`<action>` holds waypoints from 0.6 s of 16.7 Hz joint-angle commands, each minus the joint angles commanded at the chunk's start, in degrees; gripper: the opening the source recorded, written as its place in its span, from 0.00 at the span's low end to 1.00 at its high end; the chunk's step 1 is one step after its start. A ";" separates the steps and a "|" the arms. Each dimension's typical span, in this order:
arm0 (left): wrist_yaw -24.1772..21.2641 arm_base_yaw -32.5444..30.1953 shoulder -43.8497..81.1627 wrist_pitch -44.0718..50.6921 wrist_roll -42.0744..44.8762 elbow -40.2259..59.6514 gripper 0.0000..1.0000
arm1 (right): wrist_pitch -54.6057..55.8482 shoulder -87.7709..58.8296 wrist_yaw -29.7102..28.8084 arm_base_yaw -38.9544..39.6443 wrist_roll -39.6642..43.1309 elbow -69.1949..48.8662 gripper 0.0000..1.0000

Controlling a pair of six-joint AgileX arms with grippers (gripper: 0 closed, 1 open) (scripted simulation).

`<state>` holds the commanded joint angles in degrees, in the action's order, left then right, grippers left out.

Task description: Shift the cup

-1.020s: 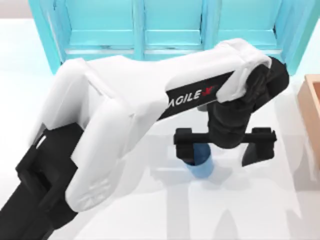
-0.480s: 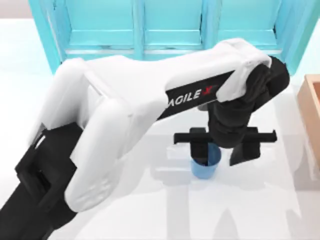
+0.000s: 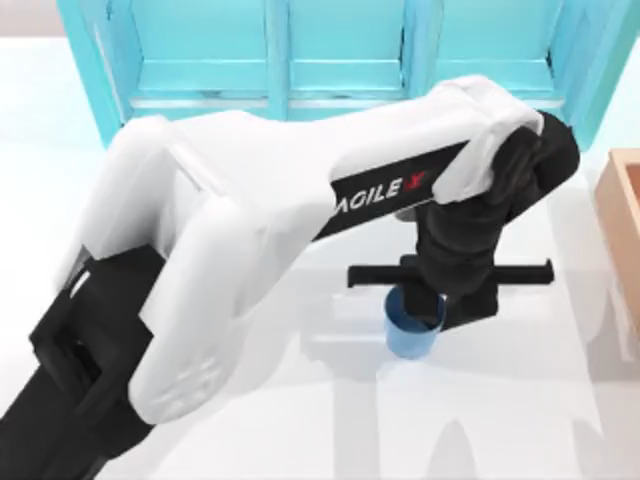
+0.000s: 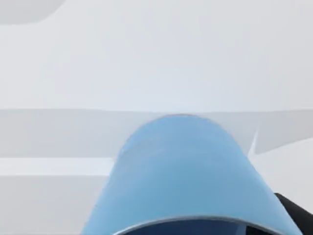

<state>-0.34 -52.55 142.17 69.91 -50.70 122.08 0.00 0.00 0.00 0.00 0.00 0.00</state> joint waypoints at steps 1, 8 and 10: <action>0.00 0.00 0.00 0.00 0.00 0.00 0.00 | 0.00 0.00 0.00 0.00 0.00 0.00 1.00; 0.08 1.95 -2.14 -0.33 1.92 -2.10 0.00 | 0.00 0.00 0.00 0.00 0.00 0.00 1.00; 0.23 5.54 -6.32 -0.94 5.38 -6.50 0.00 | 0.00 0.00 0.00 0.00 0.00 0.00 1.00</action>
<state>-0.11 -47.00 135.85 68.97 -45.32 115.58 0.00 0.00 0.00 0.00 0.00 0.00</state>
